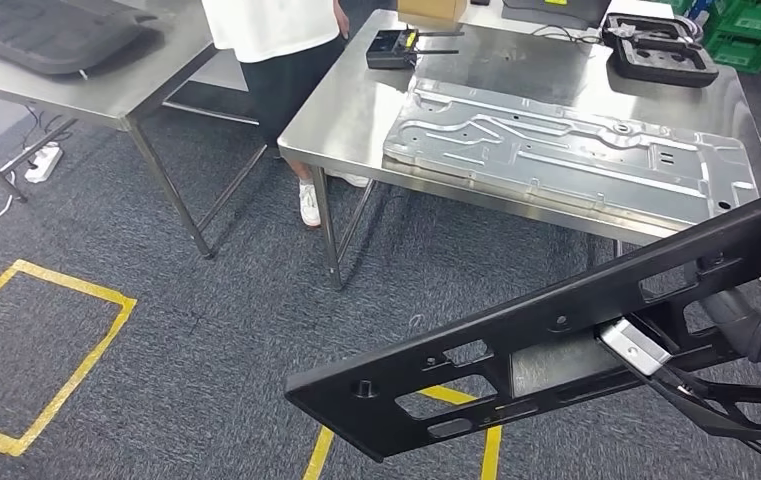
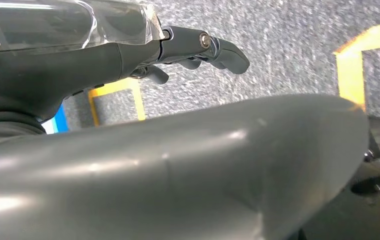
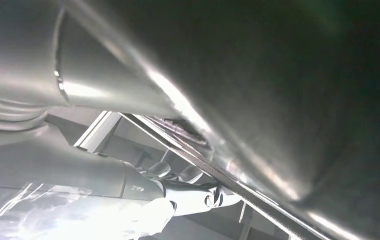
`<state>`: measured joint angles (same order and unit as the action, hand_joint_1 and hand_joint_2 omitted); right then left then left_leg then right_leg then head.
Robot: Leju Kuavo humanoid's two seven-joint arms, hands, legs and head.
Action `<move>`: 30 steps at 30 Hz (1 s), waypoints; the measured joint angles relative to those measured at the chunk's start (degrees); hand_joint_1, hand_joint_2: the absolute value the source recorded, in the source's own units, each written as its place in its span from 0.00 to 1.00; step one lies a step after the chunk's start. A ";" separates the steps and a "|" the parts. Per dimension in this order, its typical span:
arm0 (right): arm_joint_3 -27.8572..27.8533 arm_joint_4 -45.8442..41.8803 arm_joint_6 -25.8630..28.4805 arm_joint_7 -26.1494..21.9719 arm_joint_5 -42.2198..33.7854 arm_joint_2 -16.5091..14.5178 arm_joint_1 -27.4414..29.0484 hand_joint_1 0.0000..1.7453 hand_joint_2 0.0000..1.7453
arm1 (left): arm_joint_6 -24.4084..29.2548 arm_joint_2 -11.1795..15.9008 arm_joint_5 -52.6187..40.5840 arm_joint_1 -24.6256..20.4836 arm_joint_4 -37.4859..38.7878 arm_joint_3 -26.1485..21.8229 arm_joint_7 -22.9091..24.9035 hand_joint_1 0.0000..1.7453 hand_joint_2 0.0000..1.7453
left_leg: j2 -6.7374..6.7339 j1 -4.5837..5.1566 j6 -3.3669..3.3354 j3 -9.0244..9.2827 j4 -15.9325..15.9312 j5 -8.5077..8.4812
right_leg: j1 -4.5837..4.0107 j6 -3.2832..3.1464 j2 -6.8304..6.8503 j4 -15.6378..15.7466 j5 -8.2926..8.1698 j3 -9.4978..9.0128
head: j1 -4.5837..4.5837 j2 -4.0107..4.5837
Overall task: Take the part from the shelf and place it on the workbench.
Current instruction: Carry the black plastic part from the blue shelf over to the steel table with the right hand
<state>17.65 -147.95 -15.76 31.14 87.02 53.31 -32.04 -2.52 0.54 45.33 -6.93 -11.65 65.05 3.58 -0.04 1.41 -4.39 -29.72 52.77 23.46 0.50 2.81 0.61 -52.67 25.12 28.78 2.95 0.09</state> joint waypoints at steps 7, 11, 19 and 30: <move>0.03 0.00 -0.01 -0.22 1.09 -0.08 0.09 0.00 0.00 | -0.27 0.42 0.50 0.08 0.00 0.00 0.46 0.00 0.00 | 0.06 -0.70 2.28 -6.46 14.07 7.63 | 0.67 -1.34 -0.13 0.71 -1.05 0.55 | 0.15 0.00; 0.06 0.00 -0.01 -0.34 1.43 -0.15 0.30 0.00 0.00 | -0.27 0.44 0.50 0.23 0.00 0.00 0.44 0.00 0.00 | 0.06 -1.40 2.78 -5.79 13.76 5.67 | 0.75 -1.20 -0.47 0.69 -1.24 0.63 | 0.15 0.00; 0.01 0.00 -0.64 -0.85 0.99 -0.20 0.25 0.00 0.00 | -0.38 0.49 0.10 0.09 0.00 -0.02 1.11 0.00 0.00 | 0.28 -1.18 0.85 0.47 -0.46 0.31 | 0.83 0.88 -0.82 -0.75 -0.48 1.71 | 0.03 0.00; 0.02 0.00 -2.11 -1.14 0.48 -0.31 -0.59 0.00 0.00 | 0.43 0.49 -0.08 0.04 0.00 -0.02 1.15 0.00 0.00 | 0.00 -0.54 0.65 0.14 -0.29 0.05 | 0.61 0.92 -0.24 -0.56 -0.09 0.17 | -0.05 0.00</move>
<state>17.67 -147.95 -17.87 29.99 87.49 53.00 -32.63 -2.10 1.03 45.25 -6.89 -11.65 65.02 4.74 -0.03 0.87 -3.74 -29.58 52.48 23.52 1.11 3.72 0.37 -53.23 25.03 28.95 2.89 0.09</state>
